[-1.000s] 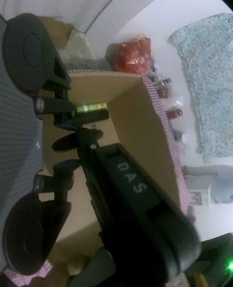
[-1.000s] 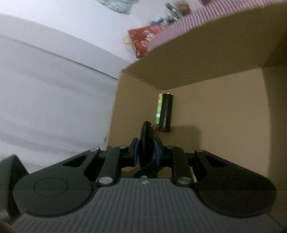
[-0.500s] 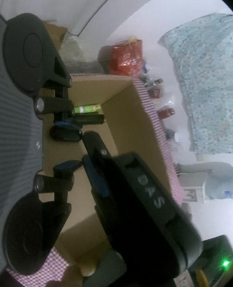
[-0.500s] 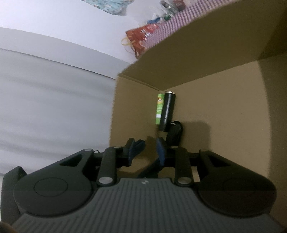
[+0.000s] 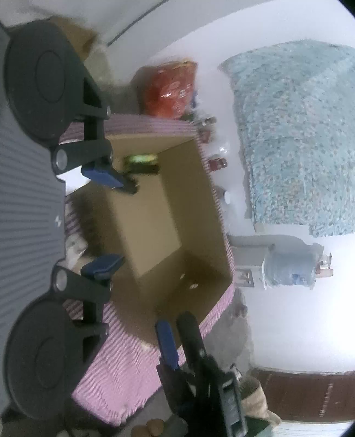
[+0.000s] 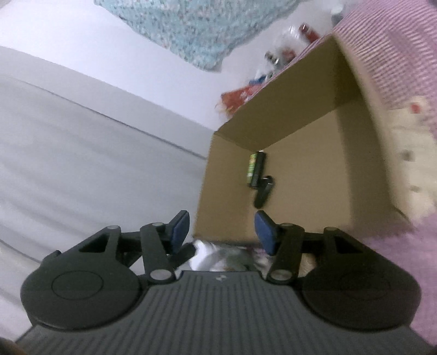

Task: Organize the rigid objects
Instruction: 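Move the right gripper toward the black electrical tape roll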

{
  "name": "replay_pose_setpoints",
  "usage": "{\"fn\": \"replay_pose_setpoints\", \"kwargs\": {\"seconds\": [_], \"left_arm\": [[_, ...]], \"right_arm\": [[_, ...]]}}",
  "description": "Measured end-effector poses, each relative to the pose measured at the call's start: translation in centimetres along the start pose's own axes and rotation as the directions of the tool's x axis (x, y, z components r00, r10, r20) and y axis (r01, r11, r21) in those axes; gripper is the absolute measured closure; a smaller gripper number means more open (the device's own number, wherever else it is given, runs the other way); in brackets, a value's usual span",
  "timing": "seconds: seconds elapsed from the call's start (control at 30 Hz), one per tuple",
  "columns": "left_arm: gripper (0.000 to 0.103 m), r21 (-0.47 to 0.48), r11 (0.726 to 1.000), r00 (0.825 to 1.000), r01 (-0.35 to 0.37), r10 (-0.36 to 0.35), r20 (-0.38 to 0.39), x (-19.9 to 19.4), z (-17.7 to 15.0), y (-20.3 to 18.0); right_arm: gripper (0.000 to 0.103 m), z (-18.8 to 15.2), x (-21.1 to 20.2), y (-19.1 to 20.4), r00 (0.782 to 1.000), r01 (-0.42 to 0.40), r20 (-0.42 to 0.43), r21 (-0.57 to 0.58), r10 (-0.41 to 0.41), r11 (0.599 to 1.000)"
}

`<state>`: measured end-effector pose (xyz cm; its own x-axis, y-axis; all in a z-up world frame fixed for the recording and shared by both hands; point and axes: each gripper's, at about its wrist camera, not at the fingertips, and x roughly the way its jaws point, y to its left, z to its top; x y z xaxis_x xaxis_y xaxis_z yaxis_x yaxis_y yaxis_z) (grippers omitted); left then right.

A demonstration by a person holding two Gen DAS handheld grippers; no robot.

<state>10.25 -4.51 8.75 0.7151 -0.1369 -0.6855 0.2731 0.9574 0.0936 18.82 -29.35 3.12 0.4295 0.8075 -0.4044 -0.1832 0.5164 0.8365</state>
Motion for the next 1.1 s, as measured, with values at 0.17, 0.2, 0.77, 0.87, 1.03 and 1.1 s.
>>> {"fn": "replay_pose_setpoints", "kwargs": {"seconds": [0.17, 0.2, 0.77, 0.87, 1.03, 1.1], "left_arm": [[0.047, -0.087, 0.996, 1.000, 0.013, -0.012, 0.009, -0.9, -4.8, -1.6], [0.047, -0.094, 0.995, 1.000, 0.012, -0.012, 0.007, -0.8, -5.4, -1.7], [0.049, -0.001, 0.995, 0.991, 0.104, -0.104, -0.088, 3.8, -11.3, -8.9], [0.053, 0.006, 0.995, 0.991, 0.095, -0.094, -0.098, 4.5, -11.3, -9.3], [0.055, 0.051, 0.997, 0.993, 0.065, -0.060, -0.097, 4.8, -11.5, -10.1], [0.055, 0.076, 0.994, 0.992, 0.085, -0.077, -0.105, 4.8, -11.8, -10.5]], "right_arm": [[0.049, -4.6, -3.2, -2.2, 0.998, 0.035, 0.047, -0.016, -0.035, 0.999], [0.049, -5.6, -3.5, -2.5, 0.997, 0.056, 0.050, -0.026, -0.055, 0.998], [0.054, -12.8, 3.6, -1.8, 0.934, 0.329, -0.001, -0.378, -0.356, 0.865], [0.062, -13.0, 5.1, -1.5, 0.919, 0.348, -0.021, -0.423, -0.393, 0.836], [0.076, -13.3, 7.1, -1.4, 0.897, 0.368, -0.042, -0.478, -0.440, 0.797], [0.079, -13.3, 7.6, -1.4, 0.894, 0.368, -0.043, -0.496, -0.445, 0.787]]}}
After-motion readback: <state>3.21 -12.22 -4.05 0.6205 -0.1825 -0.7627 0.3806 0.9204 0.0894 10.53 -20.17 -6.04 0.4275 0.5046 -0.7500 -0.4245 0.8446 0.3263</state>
